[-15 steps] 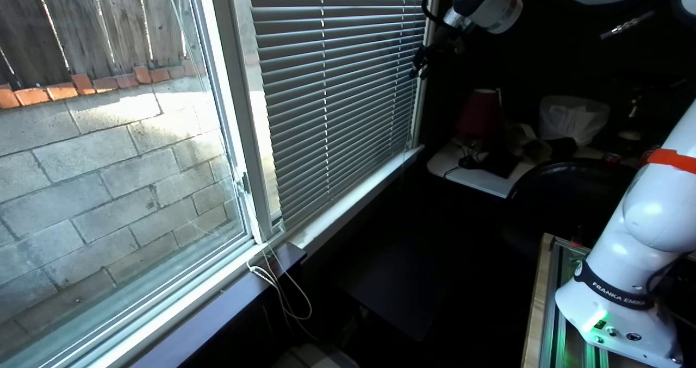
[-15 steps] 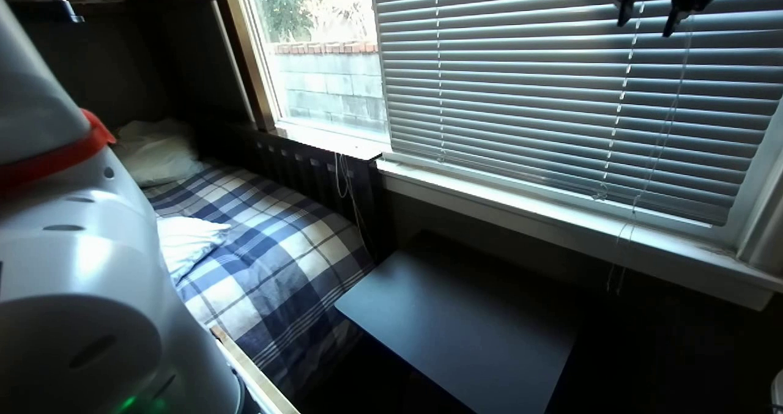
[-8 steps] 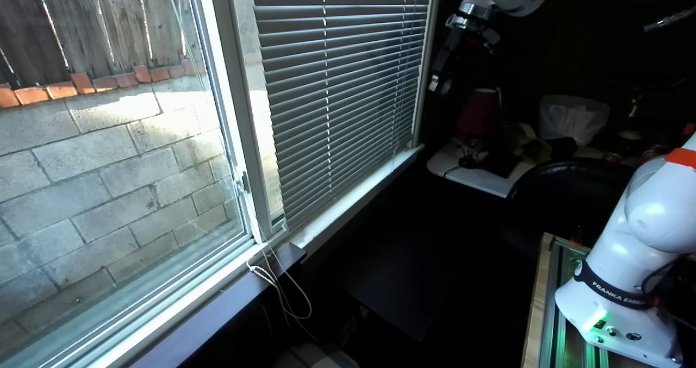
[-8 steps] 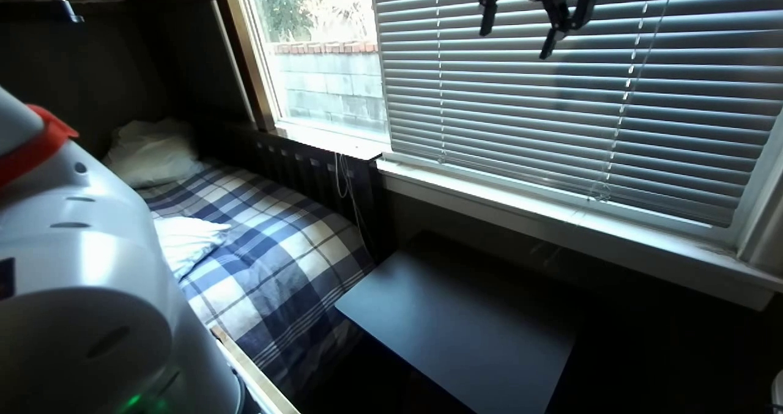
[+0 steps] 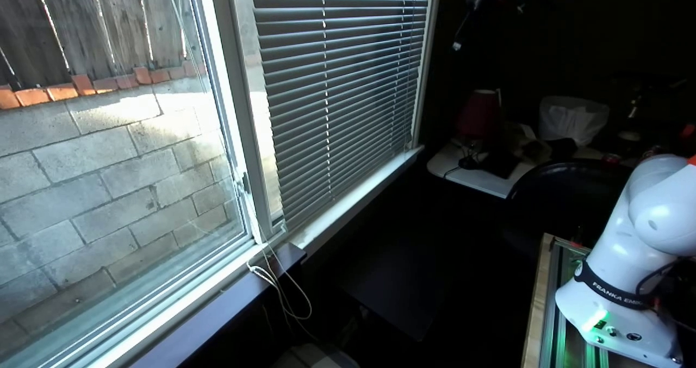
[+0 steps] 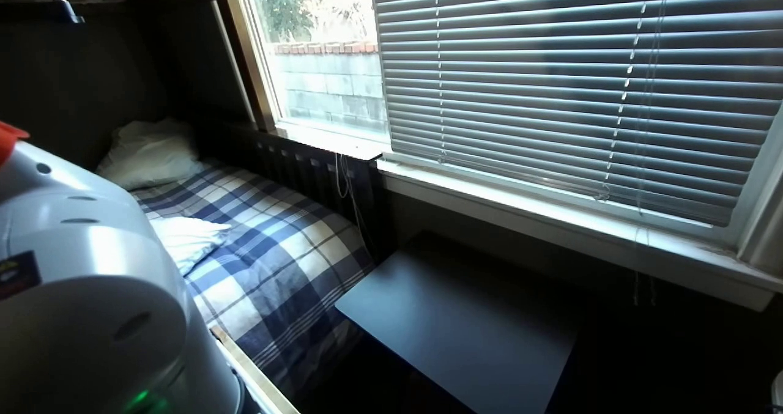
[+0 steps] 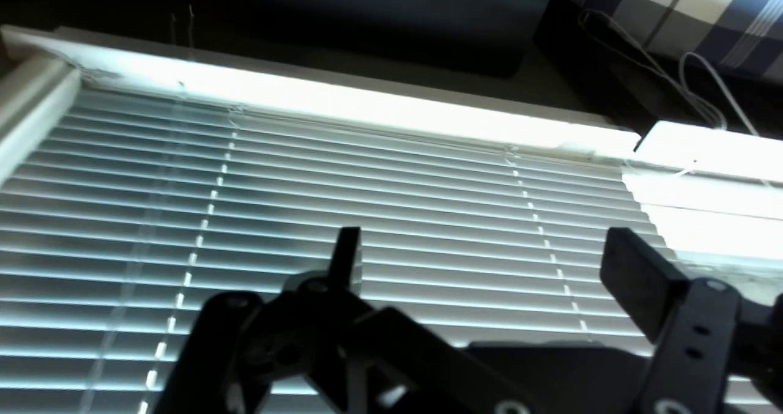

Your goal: Pull down the white rope to the far right of the window

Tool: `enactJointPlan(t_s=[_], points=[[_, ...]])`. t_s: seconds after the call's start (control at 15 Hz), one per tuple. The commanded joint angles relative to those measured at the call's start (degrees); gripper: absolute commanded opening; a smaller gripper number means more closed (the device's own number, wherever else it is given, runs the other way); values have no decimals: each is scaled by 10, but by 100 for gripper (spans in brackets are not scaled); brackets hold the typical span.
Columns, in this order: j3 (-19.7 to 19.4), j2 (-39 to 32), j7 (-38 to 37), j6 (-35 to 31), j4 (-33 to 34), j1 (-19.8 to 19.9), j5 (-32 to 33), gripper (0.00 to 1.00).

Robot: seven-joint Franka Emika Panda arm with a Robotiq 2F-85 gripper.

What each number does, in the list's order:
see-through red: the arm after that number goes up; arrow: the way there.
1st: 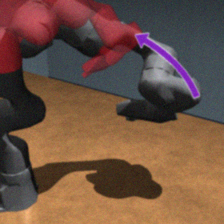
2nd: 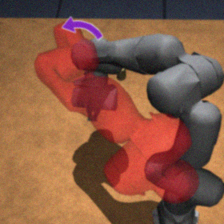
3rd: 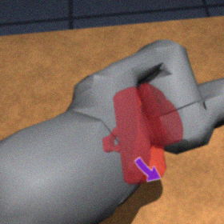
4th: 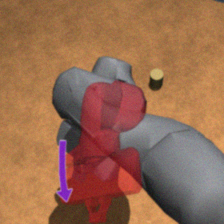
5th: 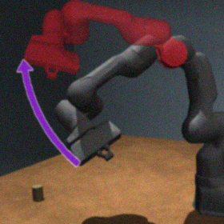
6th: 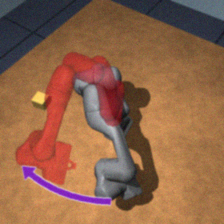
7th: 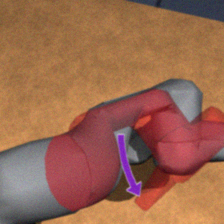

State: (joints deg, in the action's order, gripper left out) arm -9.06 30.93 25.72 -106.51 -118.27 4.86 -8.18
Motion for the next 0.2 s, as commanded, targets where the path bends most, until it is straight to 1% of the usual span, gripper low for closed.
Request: enactJointPlan(t_s=[0.0, 0.13], points=[[-19, 4, 8, 10, 7, -24, -4, 100], [-31, 4, 23, 14, 12, -33, -14, 100]])
